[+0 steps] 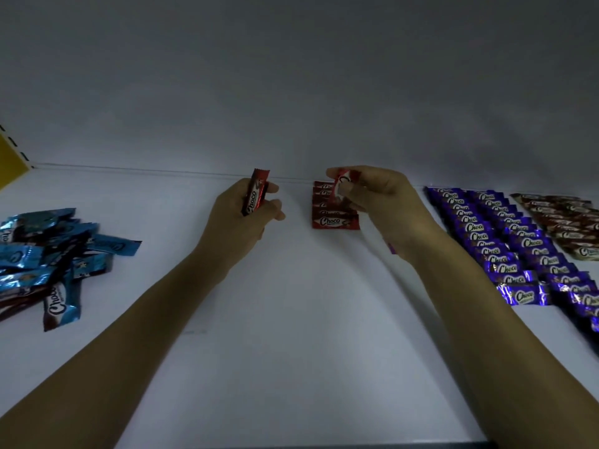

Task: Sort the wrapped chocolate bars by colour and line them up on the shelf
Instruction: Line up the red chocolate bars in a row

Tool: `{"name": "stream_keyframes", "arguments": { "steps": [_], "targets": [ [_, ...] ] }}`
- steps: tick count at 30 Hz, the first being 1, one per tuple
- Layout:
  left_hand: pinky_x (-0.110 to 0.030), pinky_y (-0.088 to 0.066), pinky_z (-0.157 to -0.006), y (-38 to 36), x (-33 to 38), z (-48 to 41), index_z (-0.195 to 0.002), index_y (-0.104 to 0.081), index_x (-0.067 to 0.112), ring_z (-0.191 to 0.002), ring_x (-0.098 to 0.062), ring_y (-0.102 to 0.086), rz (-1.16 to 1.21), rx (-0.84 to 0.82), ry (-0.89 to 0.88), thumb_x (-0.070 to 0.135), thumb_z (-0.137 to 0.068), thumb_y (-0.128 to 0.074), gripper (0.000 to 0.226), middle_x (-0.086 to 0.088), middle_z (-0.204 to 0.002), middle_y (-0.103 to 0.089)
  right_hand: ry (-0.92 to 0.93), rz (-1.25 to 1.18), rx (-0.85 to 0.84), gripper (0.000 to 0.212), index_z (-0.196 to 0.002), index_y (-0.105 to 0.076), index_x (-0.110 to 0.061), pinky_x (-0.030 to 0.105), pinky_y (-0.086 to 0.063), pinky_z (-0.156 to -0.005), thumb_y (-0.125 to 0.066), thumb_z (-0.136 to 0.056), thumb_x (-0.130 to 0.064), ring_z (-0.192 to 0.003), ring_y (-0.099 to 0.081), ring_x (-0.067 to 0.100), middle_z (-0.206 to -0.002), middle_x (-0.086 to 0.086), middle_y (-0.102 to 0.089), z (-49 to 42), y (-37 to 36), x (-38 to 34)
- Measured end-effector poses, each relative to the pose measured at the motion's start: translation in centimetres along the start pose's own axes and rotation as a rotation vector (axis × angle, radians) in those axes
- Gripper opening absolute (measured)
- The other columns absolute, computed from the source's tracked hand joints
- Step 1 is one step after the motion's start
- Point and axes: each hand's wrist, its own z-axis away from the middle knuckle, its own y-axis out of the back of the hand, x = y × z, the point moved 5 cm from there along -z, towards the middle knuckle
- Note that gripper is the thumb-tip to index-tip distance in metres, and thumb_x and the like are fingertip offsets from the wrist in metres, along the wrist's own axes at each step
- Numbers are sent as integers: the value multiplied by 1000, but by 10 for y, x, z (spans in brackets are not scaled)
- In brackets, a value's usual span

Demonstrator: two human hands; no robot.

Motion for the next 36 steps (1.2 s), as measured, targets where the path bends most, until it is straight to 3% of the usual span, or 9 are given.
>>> {"name": "stream_keyframes", "arguments": {
  "steps": [3, 6, 8, 10, 13, 17, 26, 32, 36],
  "targets": [
    [-14, -37, -44, 0, 0, 0, -105, -60, 17, -44, -1, -48, -9, 1, 5, 11, -92, -59, 15, -1, -78, -68, 220, 591, -54, 22, -104, -66, -19, 16, -46, -65, -67, -84, -10, -65, -58, 0, -78, -11, -65, 1, -1, -4],
    [-14, -36, -43, -1, 0, 0, -104, -59, 17, -43, -1, -48, -10, -5, 5, 10, -92, -59, 14, -1, -77, -68, 131, 678, -275, 20, -93, -68, -22, 23, -50, -67, -77, -76, -16, -71, -62, 6, -78, -11, -67, 7, -16, 6],
    [-13, -37, -43, -1, 1, 1, -106, -59, 15, -43, 0, -49, -17, -9, 4, 10, -92, -59, 15, -1, -77, -67, 118, 798, -352, 26, -104, -69, -23, 20, -48, -72, -75, -78, -21, -75, -58, 1, -85, -13, -65, 10, -23, 9],
    [-13, -37, -43, -1, 1, 1, -108, -59, 14, -44, 0, -49, -9, -10, 0, 10, -92, -59, 16, -1, -77, -67, 103, 907, -390, 32, -113, -66, -23, 21, -44, -79, -71, -82, -28, -81, -54, 4, -94, -10, -65, 11, -21, 8],
    [-12, -37, -44, -3, 2, 3, -109, -59, 15, -44, 0, -49, -16, -14, -13, 11, -92, -59, 17, 0, -76, -66, 65, 1080, -386, 28, -105, -68, -23, 31, -41, -91, -68, -82, -40, -92, -54, 9, -98, -9, -64, 13, -11, 6],
    [-5, -36, -48, -4, 4, 4, -110, -59, 16, -49, 4, -54, -25, -19, -30, 11, -92, -59, 18, 1, -81, -62, 44, 1079, -369, 13, -87, -68, -23, 33, -39, -94, -69, -82, -35, -92, -55, 11, -93, -9, -63, 14, -10, 5],
    [-6, -36, -50, -4, -2, -1, -125, -53, 17, -58, 7, -52, -28, -46, 4, 3, -97, -45, 32, 9, -96, -64, 195, 1225, -104, 17, -97, -71, -19, 40, -42, -91, -65, -86, -30, -101, -54, 23, -103, 3, -62, 5, -7, 4],
    [-15, -33, -41, -5, 5, 4, -105, -47, 18, -56, -6, -52, 50, -65, -16, 20, -103, -39, 9, 5, -99, -72, 223, 1183, -77, 16, -99, -70, -18, 37, -42, -89, -64, -87, -27, -99, -55, 23, -102, 2, -64, 2, -5, 9],
    [-17, -29, -38, -13, 7, 8, -108, -53, 15, -49, -8, -50, 158, -185, 59, 23, -101, -41, 16, -1, -94, -74, 276, 727, 9, 15, -89, -72, -15, 29, -46, -71, -62, -89, -26, -73, -58, 12, -82, -2, -66, 8, -14, -5]
  ]
}}
